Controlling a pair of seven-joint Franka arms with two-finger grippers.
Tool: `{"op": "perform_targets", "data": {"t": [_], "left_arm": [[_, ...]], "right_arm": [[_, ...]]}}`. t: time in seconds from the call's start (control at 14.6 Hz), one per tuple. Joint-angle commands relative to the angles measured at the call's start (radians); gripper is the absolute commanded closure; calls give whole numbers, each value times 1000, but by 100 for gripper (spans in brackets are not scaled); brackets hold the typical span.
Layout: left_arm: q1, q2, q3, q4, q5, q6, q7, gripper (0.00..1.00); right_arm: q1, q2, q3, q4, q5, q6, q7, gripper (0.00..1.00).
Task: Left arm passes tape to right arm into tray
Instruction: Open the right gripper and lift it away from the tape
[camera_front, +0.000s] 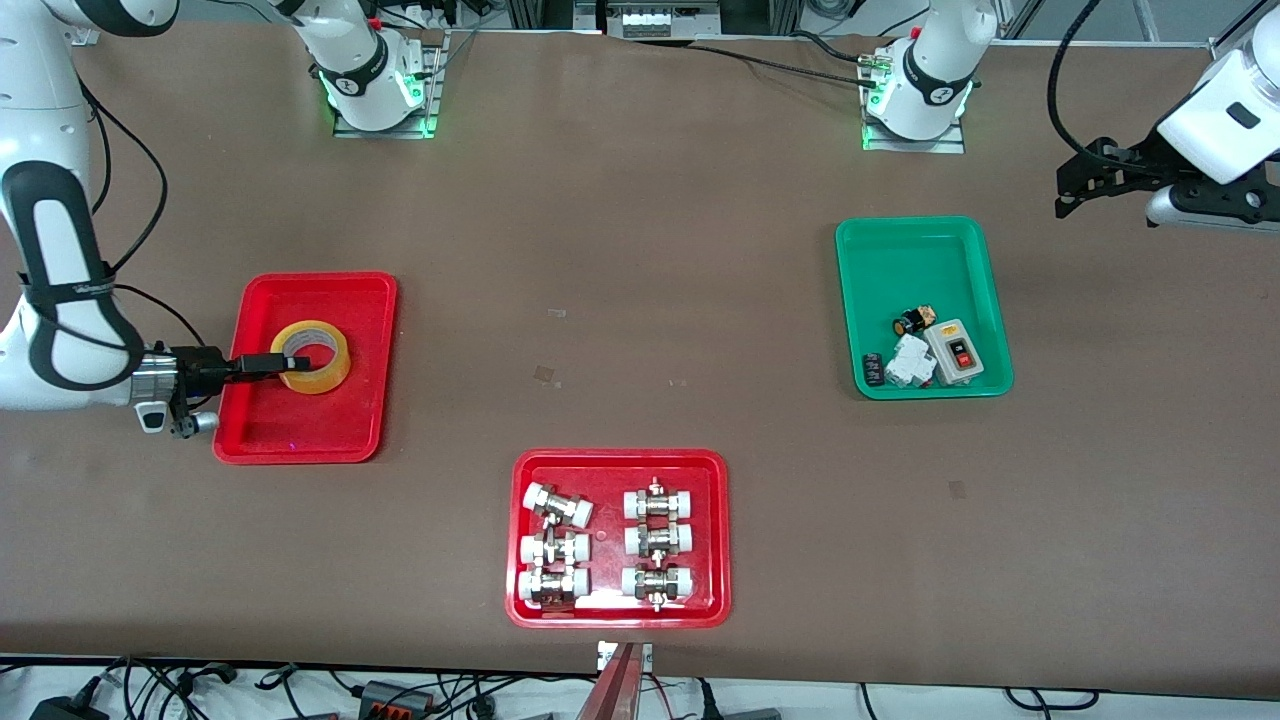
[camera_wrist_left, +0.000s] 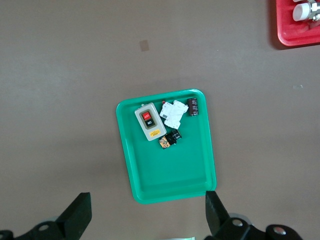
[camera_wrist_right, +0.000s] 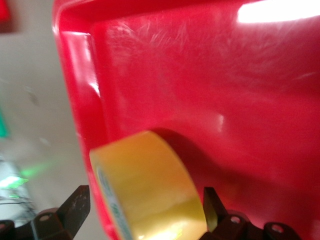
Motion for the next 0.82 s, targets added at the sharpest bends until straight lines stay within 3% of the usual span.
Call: {"op": "perform_targets", "data": {"t": [0.0,0.21,0.41,0.75], "left_arm": [[22,3,3,12,-6,17,-3,0],[25,6,3,20,-20,18,1,0],[22,6,3,24,-61,17,-2,0],[23,39,2,89,-54,4,-2,0]], "right_arm": [[40,-144,-1,-37,-169,24,83,0],[81,-274,2,-14,-322,-34,310,0],[133,-320,9,164,-425,-198,514,0],[158,-322,12,455,-426,-427,547,0]]}}
